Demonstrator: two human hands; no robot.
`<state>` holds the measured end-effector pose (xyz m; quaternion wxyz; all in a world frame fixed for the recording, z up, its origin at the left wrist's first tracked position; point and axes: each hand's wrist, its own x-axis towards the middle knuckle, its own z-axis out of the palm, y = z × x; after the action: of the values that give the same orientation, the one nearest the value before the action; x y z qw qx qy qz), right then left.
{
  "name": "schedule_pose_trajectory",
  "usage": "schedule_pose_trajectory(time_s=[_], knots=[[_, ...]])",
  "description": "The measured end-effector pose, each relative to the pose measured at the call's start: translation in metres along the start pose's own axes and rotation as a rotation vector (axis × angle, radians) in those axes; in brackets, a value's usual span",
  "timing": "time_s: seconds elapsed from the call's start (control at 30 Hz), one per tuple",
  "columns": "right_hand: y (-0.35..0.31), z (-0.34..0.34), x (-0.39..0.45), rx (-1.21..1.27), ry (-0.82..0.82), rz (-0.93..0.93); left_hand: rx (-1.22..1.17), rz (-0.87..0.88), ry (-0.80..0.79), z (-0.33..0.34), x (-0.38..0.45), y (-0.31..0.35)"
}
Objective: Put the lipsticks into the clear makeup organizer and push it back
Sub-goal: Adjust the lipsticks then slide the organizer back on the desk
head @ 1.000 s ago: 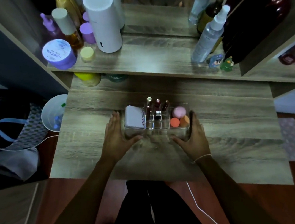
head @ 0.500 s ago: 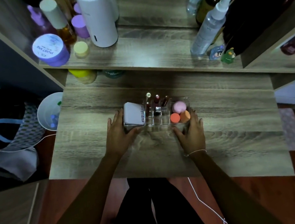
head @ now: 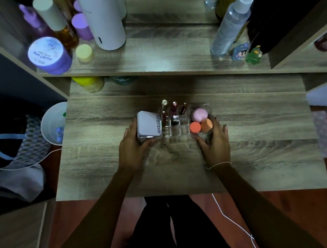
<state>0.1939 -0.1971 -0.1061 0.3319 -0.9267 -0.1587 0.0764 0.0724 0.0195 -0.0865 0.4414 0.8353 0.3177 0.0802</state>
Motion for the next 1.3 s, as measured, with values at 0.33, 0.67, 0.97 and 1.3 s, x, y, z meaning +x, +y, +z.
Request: schedule_pose_trajectory(time_s=[0.33, 0.67, 0.97, 1.3], knots=[[0.01, -0.013, 0.005, -0.026, 0.019, -0.003, 0.016, 0.011, 0.007, 0.012, 0.004, 0.011], [0.029, -0.029, 0.008, -0.076, 0.053, 0.016, -0.002, -0.002, -0.062, 0.03, 0.005, 0.027], [0.05, -0.049, 0.011, -0.074, 0.091, 0.021, -0.045, 0.004, -0.12, 0.051, 0.006, 0.047], [0.085, -0.076, 0.013, -0.094, 0.124, 0.045, 0.011, 0.012, -0.17, 0.087, 0.008, 0.07]])
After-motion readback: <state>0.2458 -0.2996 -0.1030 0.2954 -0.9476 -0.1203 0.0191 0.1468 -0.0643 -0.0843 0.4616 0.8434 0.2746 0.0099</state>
